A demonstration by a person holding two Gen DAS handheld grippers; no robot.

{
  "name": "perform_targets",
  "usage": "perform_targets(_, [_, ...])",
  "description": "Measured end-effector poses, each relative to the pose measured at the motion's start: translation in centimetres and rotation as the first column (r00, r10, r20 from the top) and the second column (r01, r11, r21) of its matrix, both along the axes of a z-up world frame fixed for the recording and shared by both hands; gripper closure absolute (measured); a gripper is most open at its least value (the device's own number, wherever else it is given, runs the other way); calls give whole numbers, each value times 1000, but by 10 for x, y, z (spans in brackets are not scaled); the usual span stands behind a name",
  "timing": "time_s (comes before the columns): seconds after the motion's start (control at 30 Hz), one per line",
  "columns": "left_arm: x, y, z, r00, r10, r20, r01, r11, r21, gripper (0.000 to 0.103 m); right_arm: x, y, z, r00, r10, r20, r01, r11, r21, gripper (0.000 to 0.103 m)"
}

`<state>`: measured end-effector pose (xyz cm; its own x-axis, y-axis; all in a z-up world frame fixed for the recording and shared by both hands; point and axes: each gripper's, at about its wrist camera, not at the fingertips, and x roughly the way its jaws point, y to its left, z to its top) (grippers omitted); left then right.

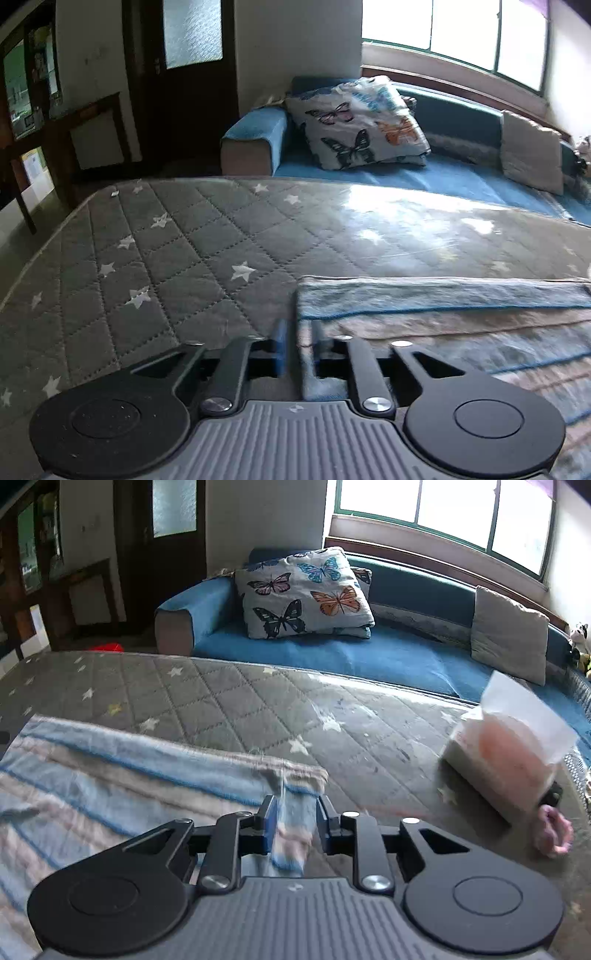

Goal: Fold clothes

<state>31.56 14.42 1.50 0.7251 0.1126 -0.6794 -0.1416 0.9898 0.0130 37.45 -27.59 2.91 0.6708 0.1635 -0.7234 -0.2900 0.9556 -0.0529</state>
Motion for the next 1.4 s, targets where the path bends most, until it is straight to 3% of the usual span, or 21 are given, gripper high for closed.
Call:
perform_targets(0.03, [-8,-4,3,1000,-6,4,6,1000,9,58,-6,-2,4,1000,5,-2,-5,1000,-5,76])
perform_targets(0.33, [-87,-46,13,994,-109,-18,109,994,8,46,-83,-25,19,999,34,-27,-35,999,-32,59])
perform_targets(0.5, [-144,-78,9,982,-189,-10,189,982,22,36,-136,-49,9,997,20,-71,-21,1000,-16,59])
perform_targets(0.6, [-173,-92,7,975,-221,1,221,975,31,35,-169,-64,0,995,-3,-99,5,1000,16,59])
perform_targets(0.77, [-212,-103,2,979,-199,34,197,979,56,35,-218,-77,-11,992,-12,-129,20,998,63,59])
perform_targets(1.07, [-244,-101,-10,985,-166,40,161,982,98,35,-263,-72,-25,989,-17,-149,30,996,86,59])
perform_targets(1.23, [-253,-100,-15,985,-167,43,162,982,102,35,-273,-70,-30,990,-40,-133,47,998,53,67])
perform_targets(1.3, [-256,-100,-18,985,-168,42,163,981,105,35,-275,-69,-30,991,-46,-126,53,998,47,78])
perform_targets(1.37, [-257,-100,-21,985,-169,35,164,981,103,35,-275,-69,-29,992,-46,-118,51,998,42,97])
perform_targets(1.4, [-258,-99,-23,985,-168,32,163,981,105,35,-276,-69,-28,992,-45,-113,50,998,39,98])
